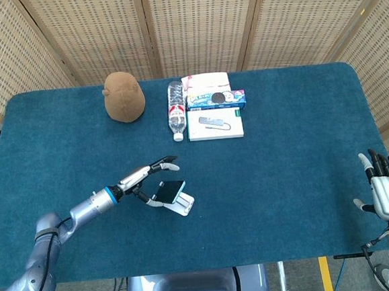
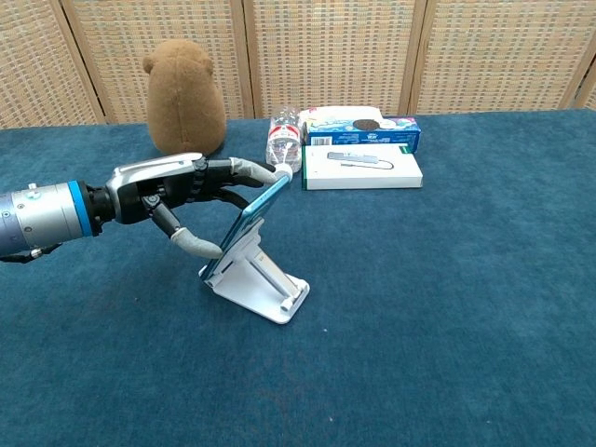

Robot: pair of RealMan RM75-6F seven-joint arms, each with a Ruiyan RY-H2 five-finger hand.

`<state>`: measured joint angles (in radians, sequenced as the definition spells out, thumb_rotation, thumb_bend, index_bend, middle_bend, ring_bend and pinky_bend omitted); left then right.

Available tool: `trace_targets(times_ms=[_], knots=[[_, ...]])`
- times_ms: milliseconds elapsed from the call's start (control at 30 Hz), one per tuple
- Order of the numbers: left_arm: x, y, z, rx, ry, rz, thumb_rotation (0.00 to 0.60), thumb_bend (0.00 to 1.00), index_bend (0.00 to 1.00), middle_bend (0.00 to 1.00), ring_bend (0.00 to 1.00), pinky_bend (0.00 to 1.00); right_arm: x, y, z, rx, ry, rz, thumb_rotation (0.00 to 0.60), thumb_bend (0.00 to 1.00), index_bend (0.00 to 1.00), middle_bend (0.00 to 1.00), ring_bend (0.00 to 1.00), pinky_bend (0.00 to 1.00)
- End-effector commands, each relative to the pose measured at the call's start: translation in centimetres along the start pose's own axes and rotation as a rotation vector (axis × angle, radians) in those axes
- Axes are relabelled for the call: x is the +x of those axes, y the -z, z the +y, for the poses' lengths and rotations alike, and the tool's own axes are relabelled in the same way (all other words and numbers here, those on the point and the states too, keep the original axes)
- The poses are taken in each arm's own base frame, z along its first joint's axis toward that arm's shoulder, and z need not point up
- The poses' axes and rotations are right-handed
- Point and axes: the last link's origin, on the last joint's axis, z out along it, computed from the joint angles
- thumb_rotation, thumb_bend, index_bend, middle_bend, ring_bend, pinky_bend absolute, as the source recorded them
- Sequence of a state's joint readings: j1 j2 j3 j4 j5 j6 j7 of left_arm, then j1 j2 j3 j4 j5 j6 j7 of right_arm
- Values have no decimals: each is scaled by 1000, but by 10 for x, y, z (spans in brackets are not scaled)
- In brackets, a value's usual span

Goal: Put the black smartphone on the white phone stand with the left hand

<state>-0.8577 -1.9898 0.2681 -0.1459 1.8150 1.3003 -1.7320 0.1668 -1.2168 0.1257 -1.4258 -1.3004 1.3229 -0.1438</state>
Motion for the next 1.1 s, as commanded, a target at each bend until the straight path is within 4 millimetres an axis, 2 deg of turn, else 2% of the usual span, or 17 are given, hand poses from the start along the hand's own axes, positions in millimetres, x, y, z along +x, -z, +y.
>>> trace_targets(times_ms=[33,133,267,400,700,833,900,967,1100], knots=[[2,2,1,-12,7,11,600,15,157,0,43,137,0,0,0,0,-1,0,600,0,0,0,0,0],[4,6,4,-36,16,19,600,10,145,0,23,129,0,1,-1,0,-3,1,600,0,0,0,0,0],[10,12,10,-76,15,13,600,3,81,0,0,100,2,2,-3,9,-7,2,600,0,0,0,0,0],[25,23,27,-173,-16,13,600,0,42,0,0,64,5,6,-6,30,-20,10,600,0,0,0,0,0],[46,37,44,-234,-140,28,600,0,0,0,0,0,13,13,-8,62,-45,24,600,0,0,0,0,0],[62,53,41,-162,-290,54,600,0,0,0,0,0,15,17,-11,86,-56,30,600,0,0,0,0,0],[72,68,42,-88,-388,97,600,0,0,0,0,0,15,18,-12,99,-64,28,600,0,0,0,0,0],[75,84,46,-14,-443,135,600,0,0,0,0,0,16,19,-11,104,-70,28,600,0,0,0,0,0],[72,122,69,179,-526,200,600,0,0,0,0,0,18,20,-10,115,-81,29,600,0,0,0,0,0]])
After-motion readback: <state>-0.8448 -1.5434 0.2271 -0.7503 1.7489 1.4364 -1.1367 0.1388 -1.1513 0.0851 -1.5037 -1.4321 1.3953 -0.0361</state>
